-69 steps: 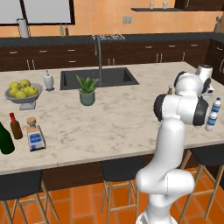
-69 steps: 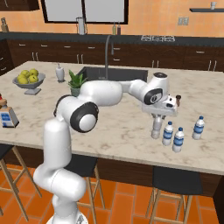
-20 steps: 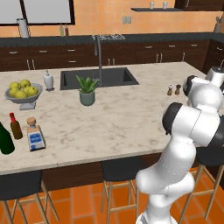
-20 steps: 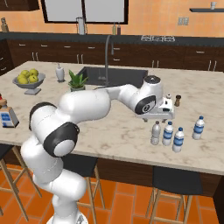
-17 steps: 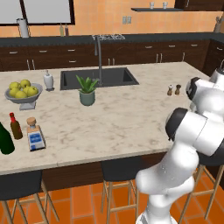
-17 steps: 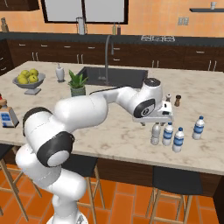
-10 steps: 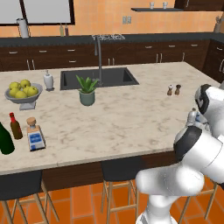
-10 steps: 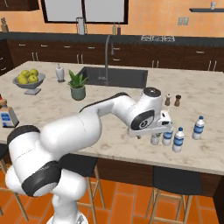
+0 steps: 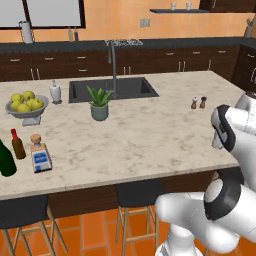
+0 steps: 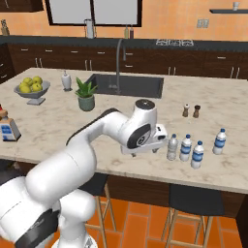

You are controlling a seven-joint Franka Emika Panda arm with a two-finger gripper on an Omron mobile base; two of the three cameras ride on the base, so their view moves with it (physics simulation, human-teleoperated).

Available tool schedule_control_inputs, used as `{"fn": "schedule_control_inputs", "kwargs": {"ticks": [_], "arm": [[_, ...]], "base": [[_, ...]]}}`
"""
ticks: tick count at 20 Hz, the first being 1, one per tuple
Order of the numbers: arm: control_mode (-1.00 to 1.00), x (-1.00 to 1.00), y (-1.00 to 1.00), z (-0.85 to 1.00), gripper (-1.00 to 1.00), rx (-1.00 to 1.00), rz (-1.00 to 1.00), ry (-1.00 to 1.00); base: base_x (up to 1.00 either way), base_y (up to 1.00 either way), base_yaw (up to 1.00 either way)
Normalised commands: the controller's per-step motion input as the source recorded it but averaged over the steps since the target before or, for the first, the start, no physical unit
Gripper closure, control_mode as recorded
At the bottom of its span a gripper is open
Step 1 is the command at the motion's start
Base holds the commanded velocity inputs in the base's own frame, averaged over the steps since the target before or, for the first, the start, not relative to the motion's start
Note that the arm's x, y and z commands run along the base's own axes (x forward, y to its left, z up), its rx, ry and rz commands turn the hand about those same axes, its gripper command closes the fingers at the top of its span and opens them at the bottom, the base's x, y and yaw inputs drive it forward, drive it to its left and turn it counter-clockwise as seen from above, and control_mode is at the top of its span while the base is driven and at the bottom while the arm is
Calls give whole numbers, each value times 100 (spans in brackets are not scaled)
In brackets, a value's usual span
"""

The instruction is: Move the plastic bottles in the middle to the plastics group, and the glass bottles in the middle to the glass group.

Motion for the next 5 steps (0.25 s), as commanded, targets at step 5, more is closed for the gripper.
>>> {"fn": "schedule_control_inputs", "kwargs": {"ticks": [5], "arm": [[-100,-3,69,-2,-100,-1,2,0]], "base": [[0,0,0]]}}
